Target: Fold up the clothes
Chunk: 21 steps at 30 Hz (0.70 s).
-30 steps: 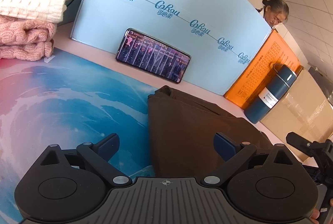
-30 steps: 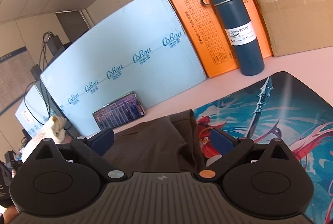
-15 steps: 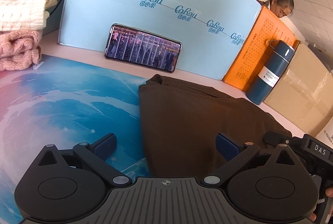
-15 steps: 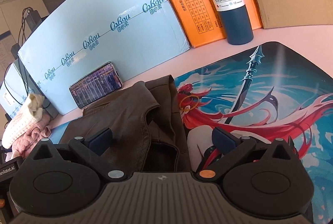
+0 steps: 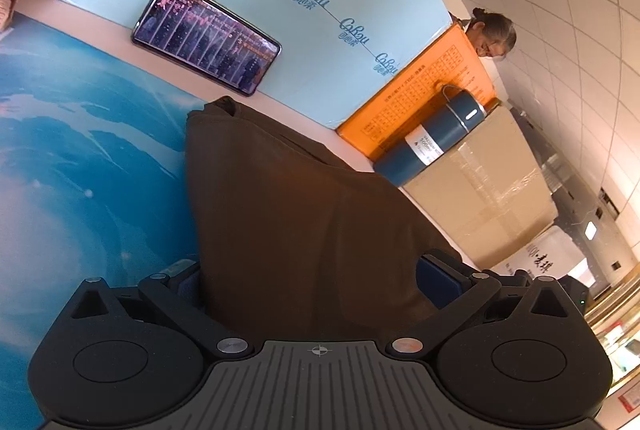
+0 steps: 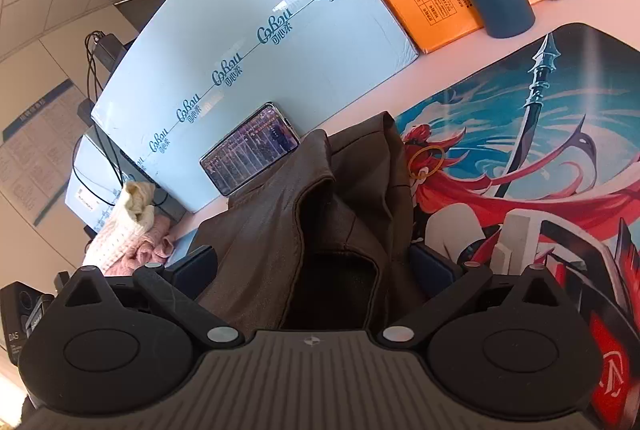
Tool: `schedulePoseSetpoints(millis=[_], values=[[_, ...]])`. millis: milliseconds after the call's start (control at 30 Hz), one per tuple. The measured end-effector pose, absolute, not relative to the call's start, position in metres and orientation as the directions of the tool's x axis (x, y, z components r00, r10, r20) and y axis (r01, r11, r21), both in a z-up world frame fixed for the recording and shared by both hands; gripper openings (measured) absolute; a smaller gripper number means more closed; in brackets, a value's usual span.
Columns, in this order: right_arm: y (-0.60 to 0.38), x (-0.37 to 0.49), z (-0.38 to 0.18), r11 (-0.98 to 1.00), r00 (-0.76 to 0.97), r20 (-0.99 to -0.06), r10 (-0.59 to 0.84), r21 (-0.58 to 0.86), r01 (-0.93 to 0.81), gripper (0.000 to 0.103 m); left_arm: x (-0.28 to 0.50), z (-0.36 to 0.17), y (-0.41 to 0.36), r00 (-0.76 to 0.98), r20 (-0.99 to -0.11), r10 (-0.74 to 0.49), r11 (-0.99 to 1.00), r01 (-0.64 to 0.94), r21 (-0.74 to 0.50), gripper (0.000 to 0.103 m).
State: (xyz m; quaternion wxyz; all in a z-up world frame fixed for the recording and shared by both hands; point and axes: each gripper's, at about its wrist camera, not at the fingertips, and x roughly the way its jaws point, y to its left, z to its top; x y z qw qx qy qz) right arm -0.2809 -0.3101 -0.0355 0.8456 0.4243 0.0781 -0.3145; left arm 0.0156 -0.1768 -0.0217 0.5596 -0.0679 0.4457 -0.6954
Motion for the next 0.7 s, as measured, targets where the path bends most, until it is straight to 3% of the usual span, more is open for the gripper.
schedulePoseSetpoints(millis=[200, 333, 433, 500, 567, 700], values=[[-0.312, -0.292, -0.036, 0.408, 0.839, -0.320, -0.440, 0.761, 0.504, 0.099, 0.012, -0.022, -0.175, -0.403, -0.369, -0.838, -0.021, 0.698, -0.716, 0.103], [-0.310, -0.286, -0.038, 0.381, 0.787, -0.394, -0.474, 0.714, 0.587, 0.059, -0.005, -0.018, -0.176, -0.322, -0.430, -0.843, 0.002, 0.799, -0.602, 0.095], [-0.307, -0.283, -0.038, 0.391, 0.767, -0.409, -0.494, 0.684, 0.617, 0.046, -0.018, -0.016, -0.174, -0.217, -0.467, -0.857, 0.039, 0.877, -0.479, 0.074], [-0.305, -0.281, -0.038, 0.397, 0.758, -0.412, -0.506, 0.669, 0.628, 0.039, -0.020, -0.015, -0.173, -0.182, -0.470, -0.864, 0.053, 0.895, -0.444, 0.052], [-0.303, -0.282, -0.037, 0.408, 0.757, -0.403, -0.515, 0.661, 0.630, 0.032, -0.020, -0.015, -0.172, -0.156, -0.467, -0.870, 0.063, 0.905, -0.420, 0.040], [-0.297, -0.284, -0.032, 0.442, 0.774, -0.355, -0.524, 0.663, 0.603, 0.026, -0.026, -0.013, -0.169, -0.132, -0.454, -0.881, 0.057, 0.924, -0.379, 0.029]])
